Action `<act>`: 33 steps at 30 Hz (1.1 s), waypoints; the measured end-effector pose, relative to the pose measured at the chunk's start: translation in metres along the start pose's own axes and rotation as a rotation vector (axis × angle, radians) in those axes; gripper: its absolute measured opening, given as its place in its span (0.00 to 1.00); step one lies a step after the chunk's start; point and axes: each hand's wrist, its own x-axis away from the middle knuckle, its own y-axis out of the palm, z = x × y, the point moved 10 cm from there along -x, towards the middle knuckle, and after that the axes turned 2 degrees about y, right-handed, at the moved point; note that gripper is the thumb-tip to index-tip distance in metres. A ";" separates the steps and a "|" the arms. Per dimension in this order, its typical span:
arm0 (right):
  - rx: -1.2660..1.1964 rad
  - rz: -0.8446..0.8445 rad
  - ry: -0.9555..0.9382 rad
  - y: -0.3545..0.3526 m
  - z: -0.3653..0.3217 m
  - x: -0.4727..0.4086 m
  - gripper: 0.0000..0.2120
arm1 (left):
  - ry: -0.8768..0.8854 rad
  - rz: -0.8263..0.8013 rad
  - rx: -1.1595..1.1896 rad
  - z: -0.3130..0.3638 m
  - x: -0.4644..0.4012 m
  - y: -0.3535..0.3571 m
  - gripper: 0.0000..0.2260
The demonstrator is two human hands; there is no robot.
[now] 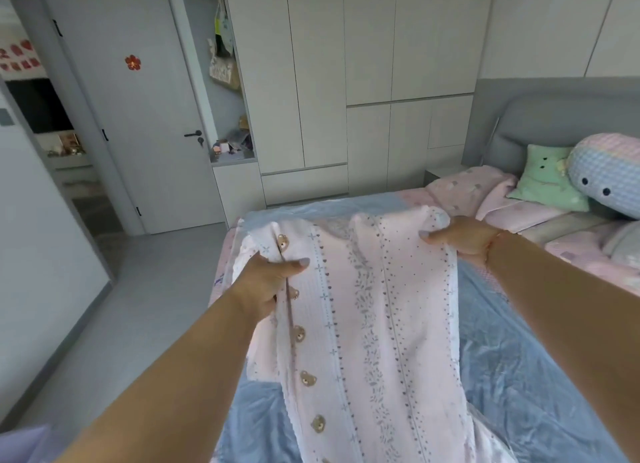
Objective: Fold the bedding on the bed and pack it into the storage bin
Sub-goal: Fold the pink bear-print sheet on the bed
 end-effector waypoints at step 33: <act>-0.354 0.201 -0.097 0.026 -0.130 0.027 0.08 | -0.256 -0.147 0.181 0.013 0.021 -0.011 0.32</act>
